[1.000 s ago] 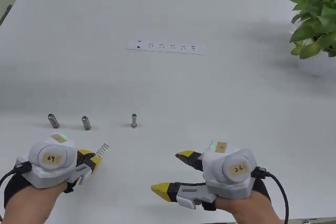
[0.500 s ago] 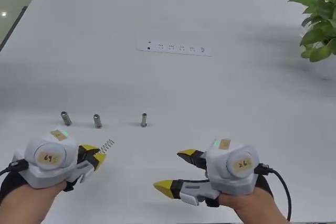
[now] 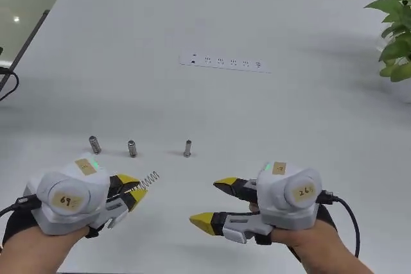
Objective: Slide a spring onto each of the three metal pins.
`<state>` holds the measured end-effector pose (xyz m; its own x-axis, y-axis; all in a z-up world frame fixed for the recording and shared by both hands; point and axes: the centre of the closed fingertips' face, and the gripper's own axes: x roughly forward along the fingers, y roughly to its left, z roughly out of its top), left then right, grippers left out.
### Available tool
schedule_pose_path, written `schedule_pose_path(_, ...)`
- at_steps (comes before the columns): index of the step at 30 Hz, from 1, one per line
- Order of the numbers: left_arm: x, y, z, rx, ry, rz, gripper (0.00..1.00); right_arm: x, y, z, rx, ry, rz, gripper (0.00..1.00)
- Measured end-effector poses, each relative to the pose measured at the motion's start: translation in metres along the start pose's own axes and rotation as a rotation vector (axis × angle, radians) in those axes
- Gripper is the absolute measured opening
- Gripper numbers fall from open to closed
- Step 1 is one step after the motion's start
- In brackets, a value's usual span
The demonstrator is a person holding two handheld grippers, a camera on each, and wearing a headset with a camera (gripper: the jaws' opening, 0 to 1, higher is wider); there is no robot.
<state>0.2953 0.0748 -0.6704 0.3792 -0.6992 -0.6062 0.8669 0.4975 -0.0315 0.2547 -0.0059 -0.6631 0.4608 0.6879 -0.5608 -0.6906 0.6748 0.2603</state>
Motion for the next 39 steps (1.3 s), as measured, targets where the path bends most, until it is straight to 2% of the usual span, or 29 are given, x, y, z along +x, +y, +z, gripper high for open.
schedule_pose_path(7, -0.003, -0.013, 0.007, 0.041, -0.012, -0.046, 0.03, 0.004, 0.003, 0.01, -0.011, -0.01, 0.022, 0.43)
schedule_pose_path(13, -0.003, -0.027, 0.014, 0.09, -0.018, -0.1, 0.03, 0.007, 0.009, 0.018, -0.021, -0.03, 0.062, 0.36)
schedule_pose_path(24, -0.003, -0.052, 0.026, 0.167, -0.027, -0.186, 0.03, 0.009, 0.021, 0.02, -0.028, -0.028, 0.136, 0.25)
schedule_pose_path(30, -0.004, -0.066, 0.027, 0.191, -0.033, -0.259, 0.03, 0.007, 0.03, 0.02, -0.027, -0.03, 0.193, 0.19)
schedule_pose_path(33, -0.005, -0.073, 0.025, 0.23, -0.021, -0.282, 0.03, 0.005, 0.038, 0.019, -0.036, -0.029, 0.232, 0.14)
schedule_pose_path(34, -0.005, -0.073, 0.023, 0.245, -0.008, -0.29, 0.03, 0.004, 0.04, 0.018, -0.031, -0.029, 0.239, 0.13)
schedule_pose_path(39, -0.004, -0.076, 0.022, 0.26, -0.003, -0.305, 0.02, 0.002, 0.042, 0.015, -0.034, -0.025, 0.252, 0.11)
